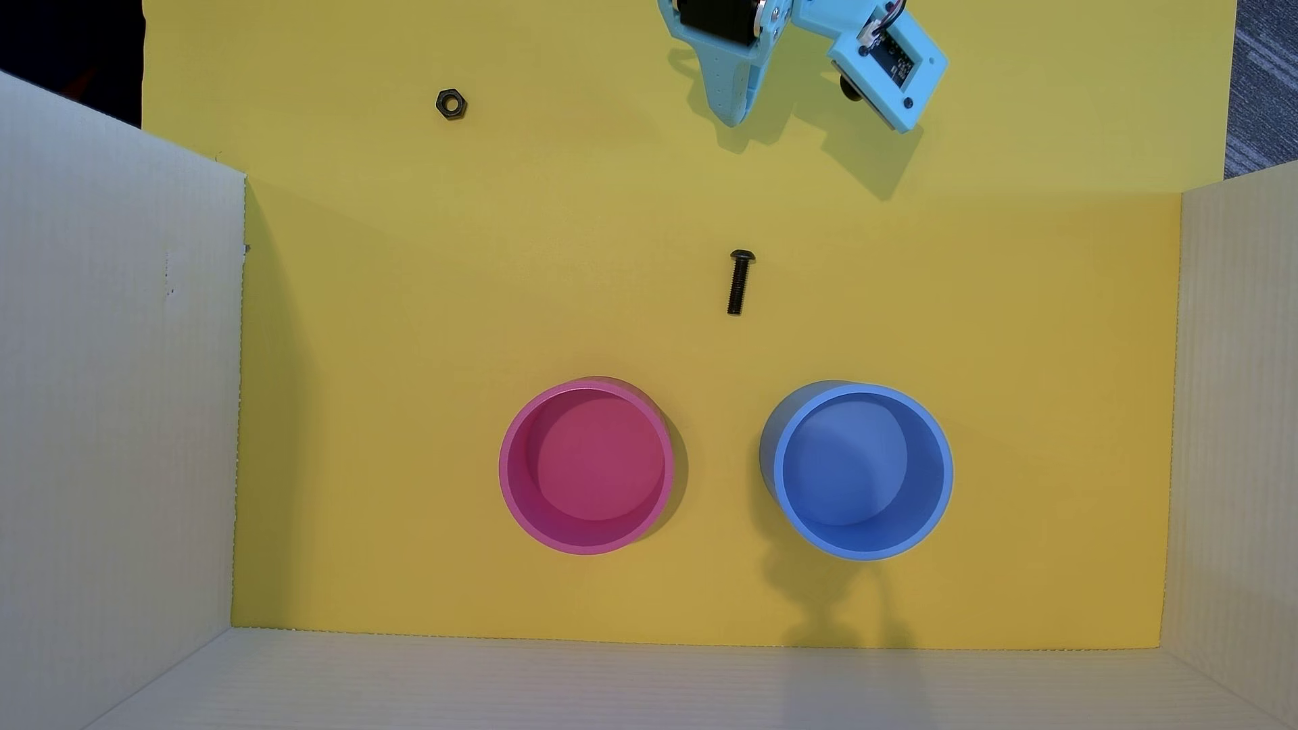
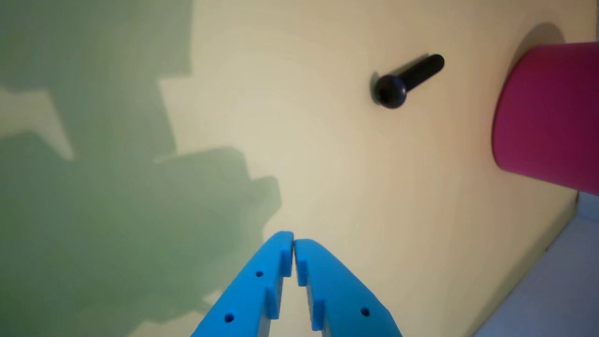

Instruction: Pick up the bolt and place it in the pink box

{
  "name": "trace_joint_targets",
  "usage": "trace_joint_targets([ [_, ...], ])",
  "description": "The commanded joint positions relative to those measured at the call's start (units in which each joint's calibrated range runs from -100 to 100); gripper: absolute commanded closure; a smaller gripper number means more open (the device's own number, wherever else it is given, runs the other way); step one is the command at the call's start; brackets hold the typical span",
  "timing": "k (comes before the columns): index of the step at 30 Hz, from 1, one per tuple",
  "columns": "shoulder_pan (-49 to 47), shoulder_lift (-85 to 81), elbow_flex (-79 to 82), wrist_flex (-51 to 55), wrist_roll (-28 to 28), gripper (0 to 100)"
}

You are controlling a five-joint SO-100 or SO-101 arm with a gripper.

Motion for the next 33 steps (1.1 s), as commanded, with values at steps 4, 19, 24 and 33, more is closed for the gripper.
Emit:
trace_joint_targets([
  [4,0.17,0.25,-0.21,-0.05,-0.26,99],
  [19,-0.35,0.25,-0.3,-0.48,-0.26,99],
  [24,-0.42,0.25,-0.3,-0.48,-0.26,99],
  [33,-0.5,0.25,-0.12,-0.48,-0.31,99],
])
